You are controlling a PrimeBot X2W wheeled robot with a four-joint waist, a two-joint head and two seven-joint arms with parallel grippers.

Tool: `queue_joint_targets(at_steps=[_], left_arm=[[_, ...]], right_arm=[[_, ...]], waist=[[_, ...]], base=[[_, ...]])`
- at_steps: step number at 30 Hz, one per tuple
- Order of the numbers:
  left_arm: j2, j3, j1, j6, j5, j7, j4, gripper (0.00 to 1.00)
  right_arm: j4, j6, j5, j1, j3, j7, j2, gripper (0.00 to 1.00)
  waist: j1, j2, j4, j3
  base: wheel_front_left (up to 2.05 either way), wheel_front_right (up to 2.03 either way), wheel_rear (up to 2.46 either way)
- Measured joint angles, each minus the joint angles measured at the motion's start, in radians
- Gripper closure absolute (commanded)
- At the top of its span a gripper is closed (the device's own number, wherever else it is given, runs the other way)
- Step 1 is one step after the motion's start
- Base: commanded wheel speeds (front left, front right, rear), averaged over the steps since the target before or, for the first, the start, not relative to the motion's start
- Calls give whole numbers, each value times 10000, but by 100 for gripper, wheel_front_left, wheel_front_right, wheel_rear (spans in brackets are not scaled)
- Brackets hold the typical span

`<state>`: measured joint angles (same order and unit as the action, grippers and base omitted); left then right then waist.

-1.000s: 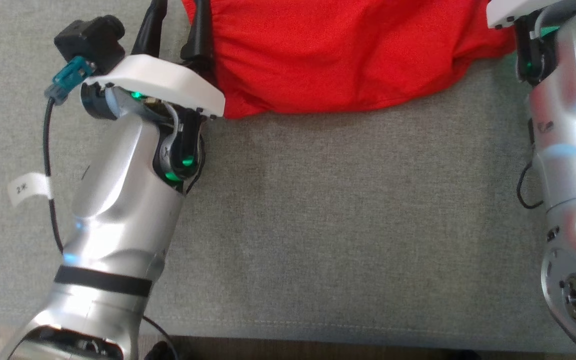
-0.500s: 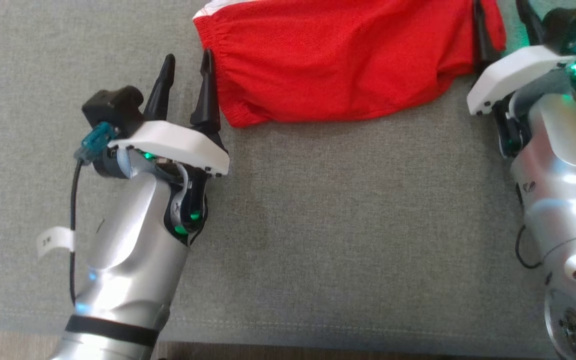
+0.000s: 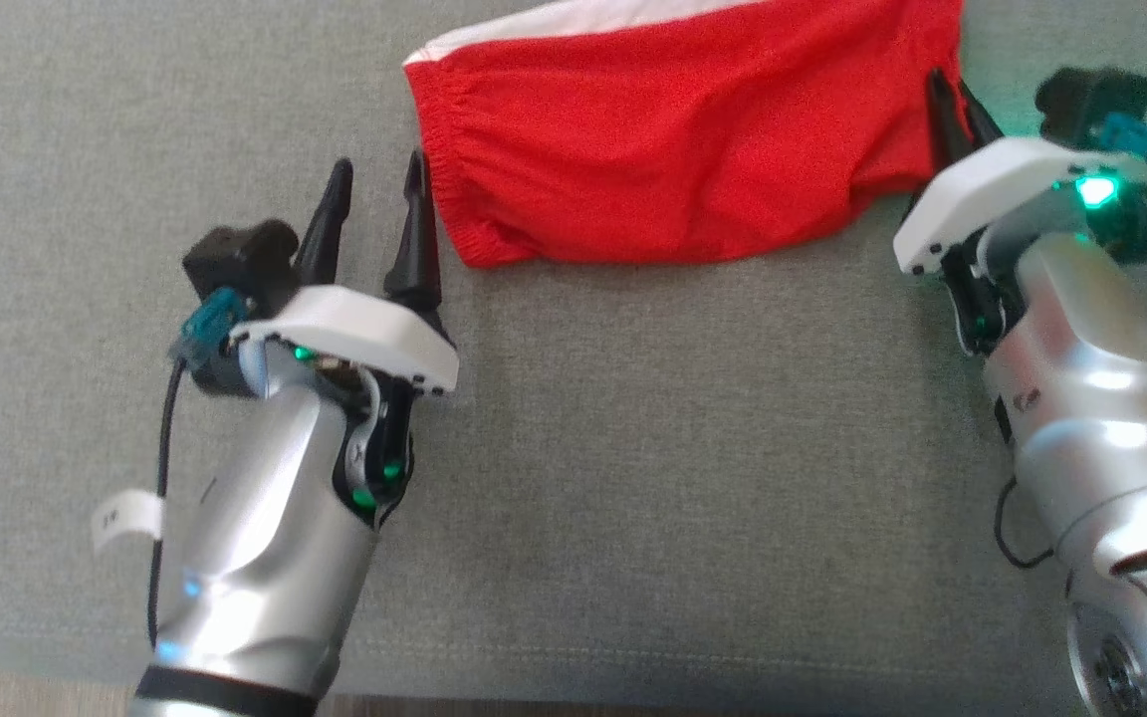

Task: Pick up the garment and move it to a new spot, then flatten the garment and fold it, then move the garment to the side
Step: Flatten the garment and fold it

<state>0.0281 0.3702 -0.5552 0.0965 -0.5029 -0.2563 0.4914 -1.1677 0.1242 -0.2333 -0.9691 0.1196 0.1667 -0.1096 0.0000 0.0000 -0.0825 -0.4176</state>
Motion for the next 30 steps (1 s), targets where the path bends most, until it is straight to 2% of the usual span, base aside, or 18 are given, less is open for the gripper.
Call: queue_joint_targets(at_steps=[7,13,18,23,29,30], left_arm=[[17,-295,635,15,2,0,38,0],[15,-376,1174,0,17,0,82,0],[17,-437,1233,-12,86,2,203,0],[15,-167,1233,-86,23,2,201,0],[23,222,1240,-79,-190,2,201,0],[27,295,1243,-75,-201,2,201,0]], right_arm=[[316,0,-698,519,65,462,-274,100],[1452,0,-1304,610,784,635,-596,100],[2640,0,-1776,607,2213,453,-276,100],[3988,0,-2637,724,4481,-205,274,100],[4008,0,-3219,1332,5676,-451,345,100],[3981,0,-3306,1367,5816,-453,337,60]], waist=[[0,0,170,544],[0,0,272,966],[0,0,132,1028],[0,0,-317,1077],[0,0,-886,1079],[0,0,-967,1074]], base=[[0,0,0],[0,0,0],[0,0,0],[0,0,0],[0,0,0],[0,0,0]])
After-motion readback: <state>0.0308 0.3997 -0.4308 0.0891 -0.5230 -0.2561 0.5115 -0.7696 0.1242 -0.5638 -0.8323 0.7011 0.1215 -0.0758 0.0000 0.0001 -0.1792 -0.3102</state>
